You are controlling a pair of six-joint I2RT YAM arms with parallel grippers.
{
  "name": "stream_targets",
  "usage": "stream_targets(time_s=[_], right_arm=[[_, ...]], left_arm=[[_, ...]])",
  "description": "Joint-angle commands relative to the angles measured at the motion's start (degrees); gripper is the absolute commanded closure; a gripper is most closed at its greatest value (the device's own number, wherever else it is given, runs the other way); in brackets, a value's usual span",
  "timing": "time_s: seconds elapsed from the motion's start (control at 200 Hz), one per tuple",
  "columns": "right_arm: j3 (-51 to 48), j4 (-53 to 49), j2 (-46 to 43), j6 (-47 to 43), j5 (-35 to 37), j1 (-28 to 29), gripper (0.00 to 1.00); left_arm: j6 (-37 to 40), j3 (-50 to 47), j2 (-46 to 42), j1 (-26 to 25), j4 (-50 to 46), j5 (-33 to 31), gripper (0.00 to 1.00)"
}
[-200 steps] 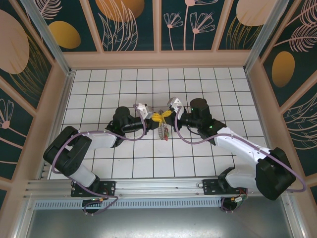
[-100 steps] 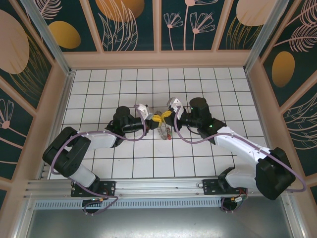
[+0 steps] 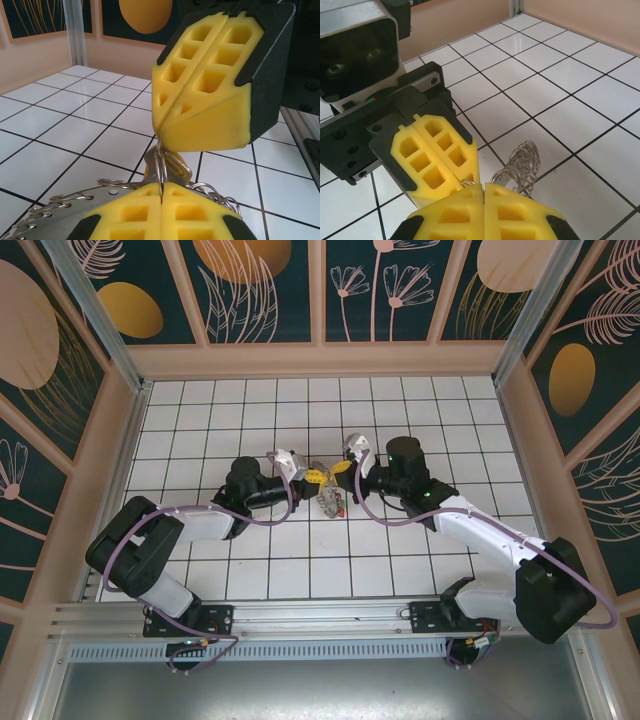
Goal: Put the keys on the keyring
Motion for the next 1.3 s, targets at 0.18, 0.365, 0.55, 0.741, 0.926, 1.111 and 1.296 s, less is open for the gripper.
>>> stream_targets(time_s=[0.18,0.365,0.55,0.741,0.926,1.111,1.296], right_arm=[[1.86,4.43,-0.44,0.63,-4.08,-0.47,1.0],[2.51,3.94,-0.49,0.18,-4.62,-0.21,1.0],[2.85,2.84,-0.49,-0.42,-4.88,0.08,1.0],[3.25,1.92,-0.49,-1.04,-5.66,0.21,1.0],[3.64,1.06,-0.1,-1.54,-6.55,0.29,1.0],[4.07,0.26,0.51,-1.9,-6.82,0.3,1.0],[4.55,-0.54,1.09,-2.44,-7.22,0.28,1.0]], left_arm=[[-0.07,0.4,-0.77,-0.11,1.31,1.77,0.94],[0.28,0.57,-1.13,-0.08,0.46,1.57,0.84],[0.44,1.04,-1.62,-0.11,-0.28,1.74,0.81],[1.03,1.87,-1.72,-0.08,-1.76,2.19,0.79],[2.44,3.09,-1.73,-0.13,-4.59,2.35,0.85],[2.87,3.19,-2.17,-0.06,-5.14,1.74,0.83],[3.16,3.5,-2.25,-0.1,-5.47,2.03,0.81]])
